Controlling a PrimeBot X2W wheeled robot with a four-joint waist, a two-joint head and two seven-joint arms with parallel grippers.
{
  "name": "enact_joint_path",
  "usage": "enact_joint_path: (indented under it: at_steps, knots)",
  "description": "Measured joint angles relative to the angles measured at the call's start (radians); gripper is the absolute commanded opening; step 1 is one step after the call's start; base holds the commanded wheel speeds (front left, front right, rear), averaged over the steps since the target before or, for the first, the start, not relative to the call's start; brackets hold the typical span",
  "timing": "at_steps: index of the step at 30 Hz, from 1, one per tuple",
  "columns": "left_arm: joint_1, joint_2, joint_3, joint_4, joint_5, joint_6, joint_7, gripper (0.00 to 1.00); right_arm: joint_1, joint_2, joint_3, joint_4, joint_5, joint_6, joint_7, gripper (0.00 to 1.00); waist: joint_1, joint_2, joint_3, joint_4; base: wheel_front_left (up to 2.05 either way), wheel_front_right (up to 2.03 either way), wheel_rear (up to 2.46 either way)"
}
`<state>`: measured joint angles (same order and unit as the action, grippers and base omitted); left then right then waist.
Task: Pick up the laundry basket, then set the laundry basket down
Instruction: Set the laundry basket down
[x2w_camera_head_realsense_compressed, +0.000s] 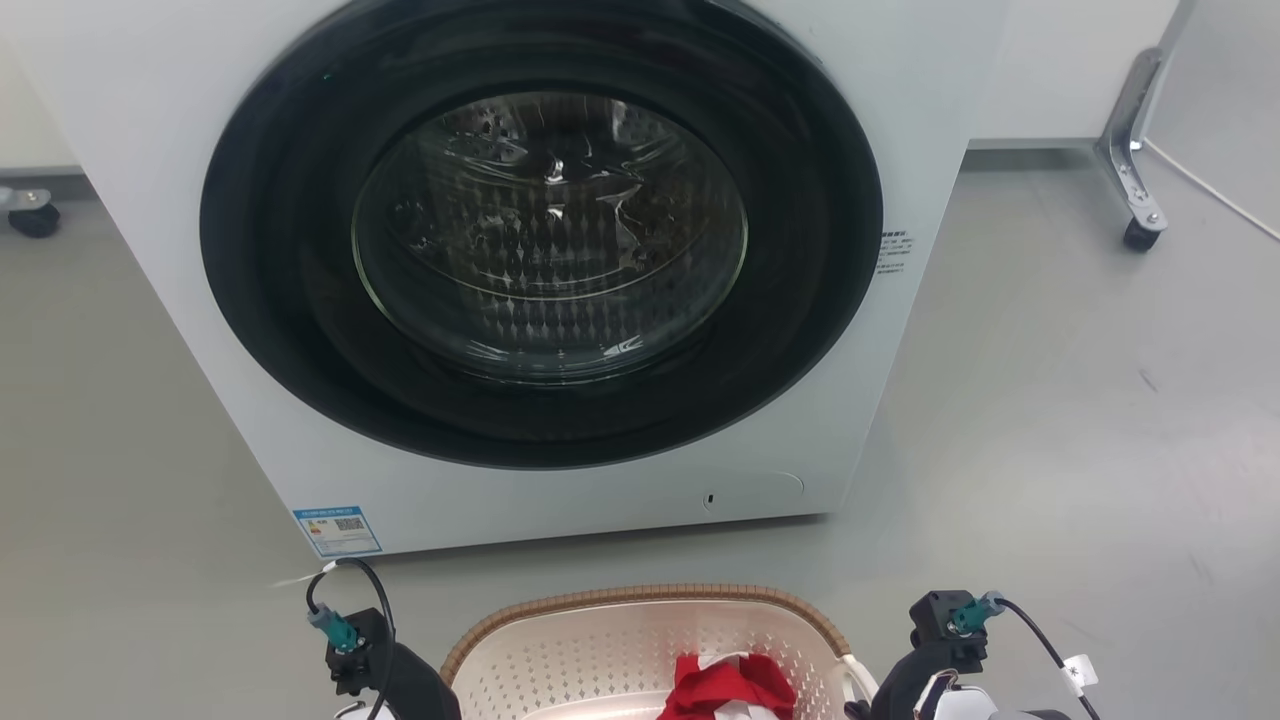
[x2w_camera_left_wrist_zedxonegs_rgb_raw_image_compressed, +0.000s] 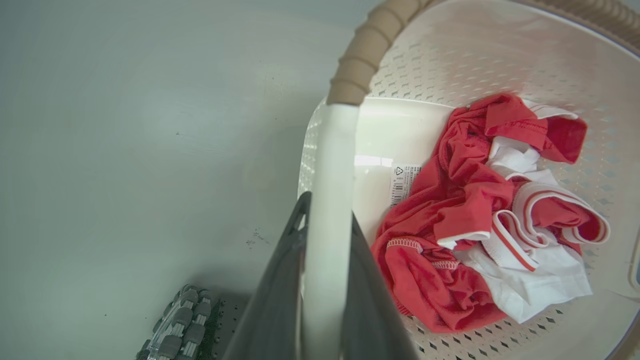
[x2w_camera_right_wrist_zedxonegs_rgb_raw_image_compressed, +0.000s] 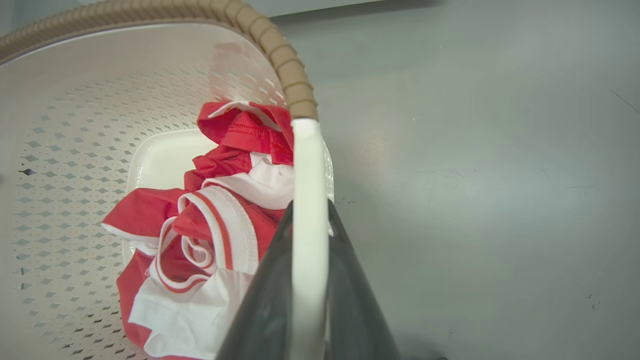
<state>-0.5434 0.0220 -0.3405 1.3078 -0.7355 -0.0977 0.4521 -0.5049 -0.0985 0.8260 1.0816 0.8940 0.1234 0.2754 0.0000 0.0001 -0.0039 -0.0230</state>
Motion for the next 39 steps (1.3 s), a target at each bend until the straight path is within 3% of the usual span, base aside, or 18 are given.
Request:
enact_joint_path:
  at_steps: [15,39]
  knots:
    - [-0.045,-0.002,-0.009,-0.035,0.004,0.01,-0.093,0.0,-0.067,-0.01,0.009,0.0,-0.017,0.0,-0.117,0.0,0.0001,0.0001,0.143,-0.005,0.0,0.0,0.0]
    - [-0.227,-0.005,-0.02,-0.097,0.035,0.035,-0.243,0.0,-0.288,-0.037,0.023,0.017,-0.087,0.0,-0.295,0.0,0.0002,0.0001,0.508,0.011,0.0,0.0,0.0]
